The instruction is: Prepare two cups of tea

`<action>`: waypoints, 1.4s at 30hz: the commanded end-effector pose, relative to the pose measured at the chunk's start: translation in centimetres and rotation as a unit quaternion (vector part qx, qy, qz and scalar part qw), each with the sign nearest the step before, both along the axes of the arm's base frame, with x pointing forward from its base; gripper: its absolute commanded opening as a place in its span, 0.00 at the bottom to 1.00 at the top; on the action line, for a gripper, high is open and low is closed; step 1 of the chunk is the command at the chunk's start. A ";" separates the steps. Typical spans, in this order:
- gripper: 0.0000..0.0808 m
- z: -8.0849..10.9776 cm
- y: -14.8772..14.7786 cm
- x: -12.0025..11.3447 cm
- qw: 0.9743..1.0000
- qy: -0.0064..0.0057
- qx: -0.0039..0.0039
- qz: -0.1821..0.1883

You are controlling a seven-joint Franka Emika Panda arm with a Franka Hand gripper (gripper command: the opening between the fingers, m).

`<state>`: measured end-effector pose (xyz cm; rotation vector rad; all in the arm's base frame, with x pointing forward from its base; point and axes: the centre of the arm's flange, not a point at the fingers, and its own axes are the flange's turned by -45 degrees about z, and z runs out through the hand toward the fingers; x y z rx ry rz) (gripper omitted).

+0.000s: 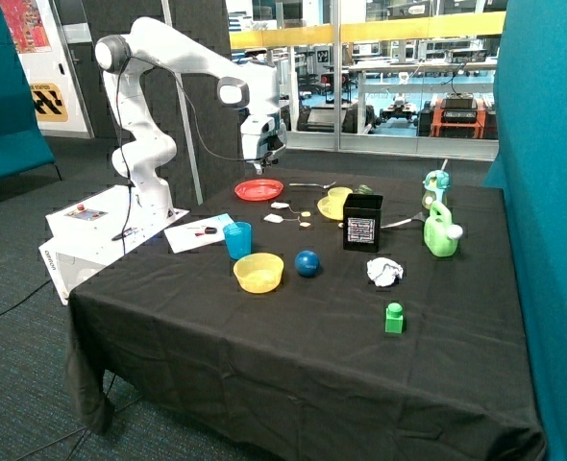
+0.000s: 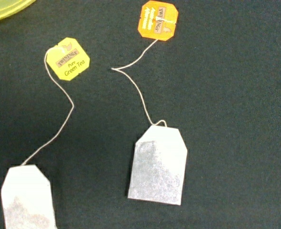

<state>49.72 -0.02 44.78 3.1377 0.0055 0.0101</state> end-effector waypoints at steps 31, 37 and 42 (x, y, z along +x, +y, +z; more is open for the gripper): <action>0.31 -7.1 0.6 -2.4 0.999 0.003 0.002 0.051; 0.39 -8.6 0.9 -2.6 0.999 0.003 0.002 0.039; 0.48 -9.5 1.4 -2.9 0.999 0.003 0.002 0.040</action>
